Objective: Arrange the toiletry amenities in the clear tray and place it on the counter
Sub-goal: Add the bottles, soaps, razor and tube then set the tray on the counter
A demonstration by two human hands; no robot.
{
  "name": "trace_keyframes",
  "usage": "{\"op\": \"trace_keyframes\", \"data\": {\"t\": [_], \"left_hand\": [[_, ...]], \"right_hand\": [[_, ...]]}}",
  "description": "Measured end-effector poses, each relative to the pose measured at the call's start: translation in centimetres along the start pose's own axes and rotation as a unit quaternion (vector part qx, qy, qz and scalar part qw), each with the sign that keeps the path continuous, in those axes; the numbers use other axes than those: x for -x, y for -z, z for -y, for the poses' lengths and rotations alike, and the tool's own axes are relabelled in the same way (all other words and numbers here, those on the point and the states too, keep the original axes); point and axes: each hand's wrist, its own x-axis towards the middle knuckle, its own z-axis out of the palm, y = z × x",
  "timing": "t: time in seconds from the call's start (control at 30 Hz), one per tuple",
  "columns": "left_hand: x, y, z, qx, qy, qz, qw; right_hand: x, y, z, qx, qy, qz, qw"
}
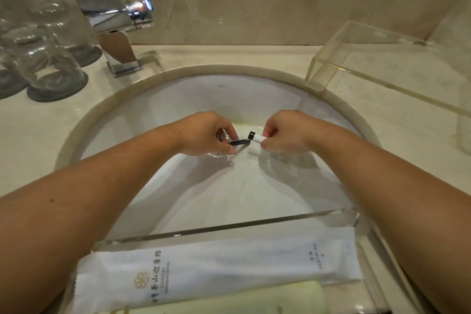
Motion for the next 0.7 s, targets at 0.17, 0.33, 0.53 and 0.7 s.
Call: {"op": "trace_keyframes", "data": {"t": [0.17,0.33,0.53,0.7], "left_hand": [[0.9,1.4,-0.5,-0.054,0.006,-0.054,0.997],[3.7,3.5,-1.7,-0.013,-0.003,-0.106,0.994],[8.2,3.0,-2.8,0.008,-0.004,-0.175,0.984],[12.5,3.5,-4.6,0.055,-0.02,-0.257,0.965]], "right_hand": [[0.8,0.6,0.2,-0.059,0.024,-0.047,0.997],[3.3,1.0,0.6,-0.159,0.071,-0.136,0.975],[7.3,1.5,1.3,-0.185,0.125,-0.199,0.954],[11.2,2.2,2.6,-0.18,0.145,-0.234,0.944]]}}
